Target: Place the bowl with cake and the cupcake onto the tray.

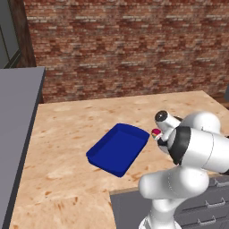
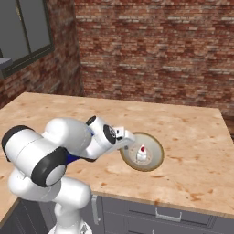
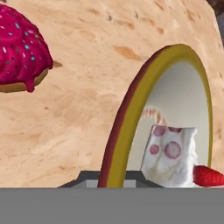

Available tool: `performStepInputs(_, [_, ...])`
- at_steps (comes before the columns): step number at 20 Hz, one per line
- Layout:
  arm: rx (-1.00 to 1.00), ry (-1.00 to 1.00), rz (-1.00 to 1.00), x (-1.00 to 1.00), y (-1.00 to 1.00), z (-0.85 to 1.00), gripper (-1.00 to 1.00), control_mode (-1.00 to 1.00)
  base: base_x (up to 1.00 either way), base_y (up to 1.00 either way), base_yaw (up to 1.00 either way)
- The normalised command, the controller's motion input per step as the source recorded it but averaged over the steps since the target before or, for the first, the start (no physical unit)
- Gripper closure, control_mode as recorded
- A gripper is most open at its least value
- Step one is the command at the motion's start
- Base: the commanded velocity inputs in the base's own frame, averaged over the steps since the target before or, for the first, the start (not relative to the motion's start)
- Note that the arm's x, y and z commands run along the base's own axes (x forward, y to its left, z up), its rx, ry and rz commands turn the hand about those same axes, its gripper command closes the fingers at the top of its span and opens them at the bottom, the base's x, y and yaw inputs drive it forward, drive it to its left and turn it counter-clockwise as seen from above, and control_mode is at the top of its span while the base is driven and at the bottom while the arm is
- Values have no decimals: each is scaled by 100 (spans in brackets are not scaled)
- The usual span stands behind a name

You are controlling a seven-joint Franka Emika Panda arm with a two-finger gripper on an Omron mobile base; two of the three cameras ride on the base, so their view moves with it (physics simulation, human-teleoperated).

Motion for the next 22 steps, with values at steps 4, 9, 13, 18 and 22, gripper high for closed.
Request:
performStepInputs(4, [-13, 0, 17, 21, 0, 2, 100, -100, 0, 0, 0])
performStepInputs(9, [-17, 1, 18, 13, 0, 0, 100, -100, 0, 0, 0])
performStepInputs(13, [-15, 0, 15, 3, 0, 11, 100, -100, 0, 0, 0])
performStepInputs(18, [-12, 8, 13, 1, 0, 40, 100, -100, 0, 0, 0])
performStepInputs(22, [-12, 13, 10, 0, 0, 44, 100, -100, 0, 0, 0])
